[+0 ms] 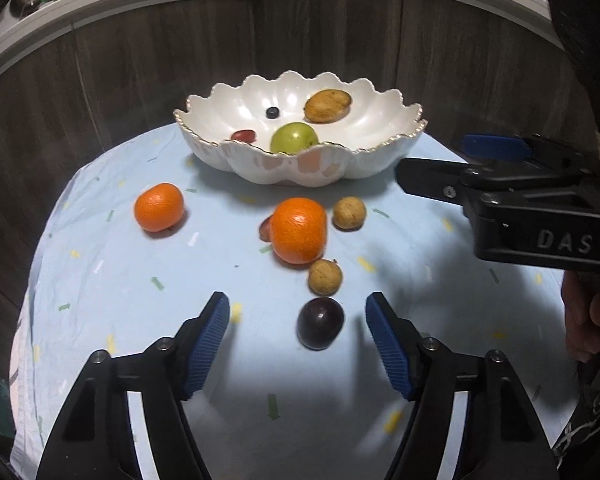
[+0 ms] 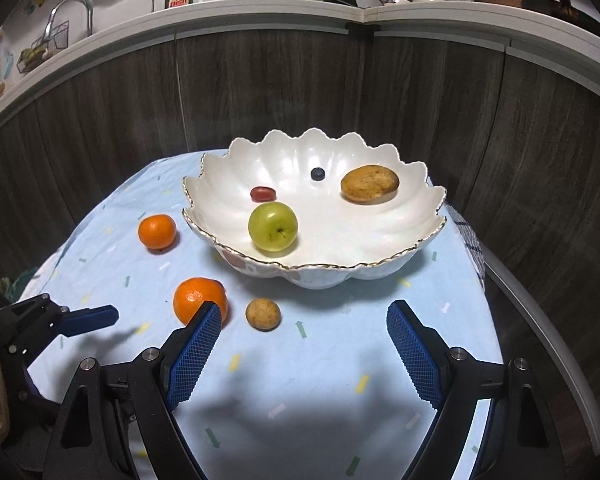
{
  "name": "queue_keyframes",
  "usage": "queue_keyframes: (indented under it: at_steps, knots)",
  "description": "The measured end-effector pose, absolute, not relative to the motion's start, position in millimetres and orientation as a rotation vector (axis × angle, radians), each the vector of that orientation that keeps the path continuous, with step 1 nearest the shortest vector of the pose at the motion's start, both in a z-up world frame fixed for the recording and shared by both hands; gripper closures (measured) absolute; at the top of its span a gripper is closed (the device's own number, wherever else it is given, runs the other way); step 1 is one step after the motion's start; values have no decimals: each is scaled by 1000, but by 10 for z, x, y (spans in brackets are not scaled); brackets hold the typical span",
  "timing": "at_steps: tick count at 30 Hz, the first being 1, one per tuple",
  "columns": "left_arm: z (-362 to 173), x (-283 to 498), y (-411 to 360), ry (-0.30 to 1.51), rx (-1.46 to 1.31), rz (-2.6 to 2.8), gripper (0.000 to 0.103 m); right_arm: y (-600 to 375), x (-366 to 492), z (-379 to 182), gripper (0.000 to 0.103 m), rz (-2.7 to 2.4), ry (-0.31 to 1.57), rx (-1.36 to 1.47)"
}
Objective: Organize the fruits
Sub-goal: 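Move the left tool toward the dark plum while the right tool approaches the small tan fruit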
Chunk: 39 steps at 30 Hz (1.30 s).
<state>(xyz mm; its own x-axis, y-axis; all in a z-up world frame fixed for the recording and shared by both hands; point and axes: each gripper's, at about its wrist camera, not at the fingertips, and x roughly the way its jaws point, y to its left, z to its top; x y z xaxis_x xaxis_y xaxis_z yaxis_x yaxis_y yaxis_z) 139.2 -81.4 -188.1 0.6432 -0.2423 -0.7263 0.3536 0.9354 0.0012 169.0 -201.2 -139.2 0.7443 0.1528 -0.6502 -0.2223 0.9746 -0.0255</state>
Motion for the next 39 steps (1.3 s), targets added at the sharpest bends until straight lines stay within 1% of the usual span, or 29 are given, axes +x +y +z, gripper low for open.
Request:
queue_keyframes:
  at_steps: [8,11,13,16,19,23,28,30,32,35,37,39]
  knots:
    - [-1954,1382,-850,817,157,-359,42,-1985,1783,-1500,18,240,730,-125]
    - [-1977,1413,-843,836,150,-357,46,-1958,1833,-1531,18,262,740,-135]
    - [-1989,1437,-834,848,140,-362,53,-1944,1865,-1548,18,281,746,-138]
    - [-2019,1478,-840,871,137,-364,58,-1907,1909,-1592,19,310,762,-142]
    - [-2037,1496,-841,882,135,-366,62,-1876,1956,-1637,25,328,778,-141]
    - [-2049,1506,-851,887,138,-363,62,-1848,2027,-1704,33,319,800,-149]
    - [-2055,1518,-869,891,142,-364,63,-1809,2078,-1757,38,315,813,-154]
    - [-2057,1520,-867,891,141,-367,63,-1784,2096,-1788,43,318,823,-162]
    - [-2056,1518,-865,892,139,-370,64,-1753,2115,-1822,45,318,832,-170]
    - [-2056,1516,-869,892,142,-374,66,-1706,2132,-1863,47,306,837,-189]
    - [-2054,1514,-875,891,145,-381,70,-1690,2149,-1889,51,296,842,-193]
    - [-2053,1517,-875,891,145,-383,71,-1668,2161,-1919,54,297,849,-195]
